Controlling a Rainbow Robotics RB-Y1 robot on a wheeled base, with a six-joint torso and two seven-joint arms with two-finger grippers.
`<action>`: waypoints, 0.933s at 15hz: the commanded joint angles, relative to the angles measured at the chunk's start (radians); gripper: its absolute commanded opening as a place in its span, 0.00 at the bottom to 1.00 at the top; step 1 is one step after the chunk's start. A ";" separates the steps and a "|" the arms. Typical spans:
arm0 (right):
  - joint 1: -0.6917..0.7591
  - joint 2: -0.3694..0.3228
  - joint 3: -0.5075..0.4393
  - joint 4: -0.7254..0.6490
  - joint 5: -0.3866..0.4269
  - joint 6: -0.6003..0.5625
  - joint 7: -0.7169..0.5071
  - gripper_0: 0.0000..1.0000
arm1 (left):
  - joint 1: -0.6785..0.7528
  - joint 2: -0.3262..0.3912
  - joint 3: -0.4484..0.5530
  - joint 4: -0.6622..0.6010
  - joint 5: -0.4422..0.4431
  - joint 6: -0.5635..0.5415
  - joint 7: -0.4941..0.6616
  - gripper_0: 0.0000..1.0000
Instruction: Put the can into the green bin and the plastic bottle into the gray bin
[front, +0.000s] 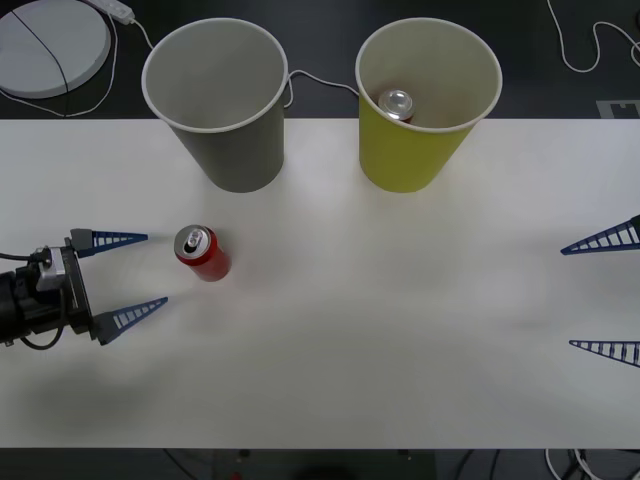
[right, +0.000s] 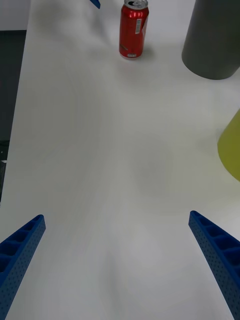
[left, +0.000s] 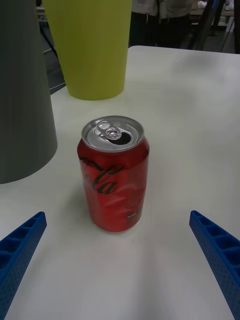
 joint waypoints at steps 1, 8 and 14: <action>0.000 0.000 0.000 0.000 0.000 0.000 0.000 1.00 | -0.002 -0.034 0.000 0.007 0.004 0.022 -0.009 1.00; 0.000 0.000 0.000 0.000 0.000 0.000 0.000 1.00 | -0.022 -0.112 0.000 0.008 0.004 0.091 -0.009 1.00; 0.000 0.000 0.000 0.000 0.000 0.000 0.000 1.00 | -0.043 -0.170 0.000 0.007 -0.012 0.136 -0.006 1.00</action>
